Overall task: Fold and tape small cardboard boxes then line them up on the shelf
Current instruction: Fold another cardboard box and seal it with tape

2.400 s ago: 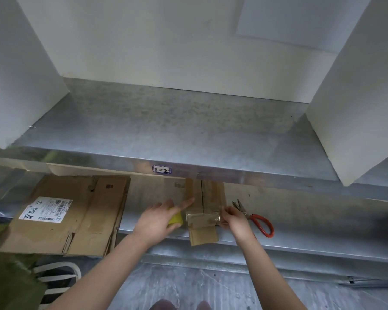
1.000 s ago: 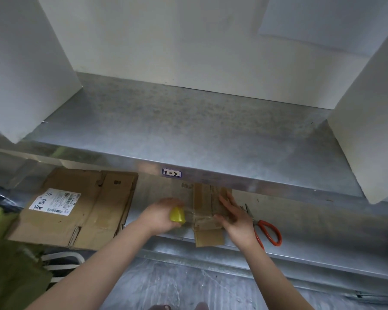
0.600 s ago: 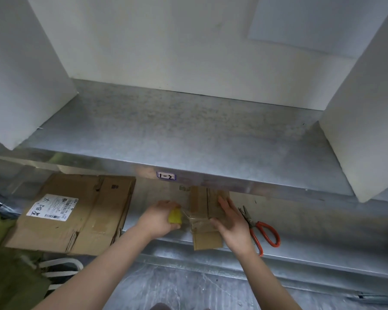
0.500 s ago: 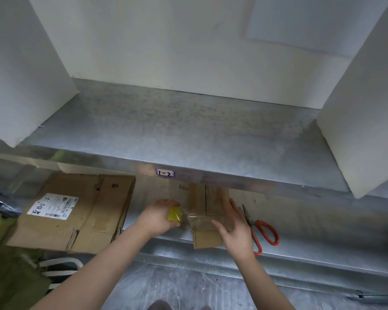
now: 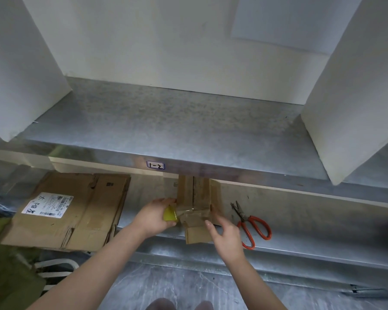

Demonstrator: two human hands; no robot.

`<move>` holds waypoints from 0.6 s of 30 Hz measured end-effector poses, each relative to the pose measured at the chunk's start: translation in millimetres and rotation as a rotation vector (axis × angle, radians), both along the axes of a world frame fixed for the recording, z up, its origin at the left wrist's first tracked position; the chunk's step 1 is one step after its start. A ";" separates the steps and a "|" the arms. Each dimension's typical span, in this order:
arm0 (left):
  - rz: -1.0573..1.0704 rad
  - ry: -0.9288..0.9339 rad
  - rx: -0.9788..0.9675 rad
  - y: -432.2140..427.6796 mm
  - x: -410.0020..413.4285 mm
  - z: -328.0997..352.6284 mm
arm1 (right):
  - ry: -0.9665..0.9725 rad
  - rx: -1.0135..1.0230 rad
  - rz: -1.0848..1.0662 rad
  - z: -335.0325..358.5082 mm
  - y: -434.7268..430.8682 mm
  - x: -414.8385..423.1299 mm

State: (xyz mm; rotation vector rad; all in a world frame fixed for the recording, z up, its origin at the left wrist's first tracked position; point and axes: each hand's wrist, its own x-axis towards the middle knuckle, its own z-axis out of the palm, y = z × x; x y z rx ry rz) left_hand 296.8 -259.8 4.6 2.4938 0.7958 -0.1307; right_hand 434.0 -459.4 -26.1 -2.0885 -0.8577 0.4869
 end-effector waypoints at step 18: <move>0.001 -0.043 -0.054 3.3 3.9 0.2 | -0.181 -0.083 0.115 18.4 33.7 22.6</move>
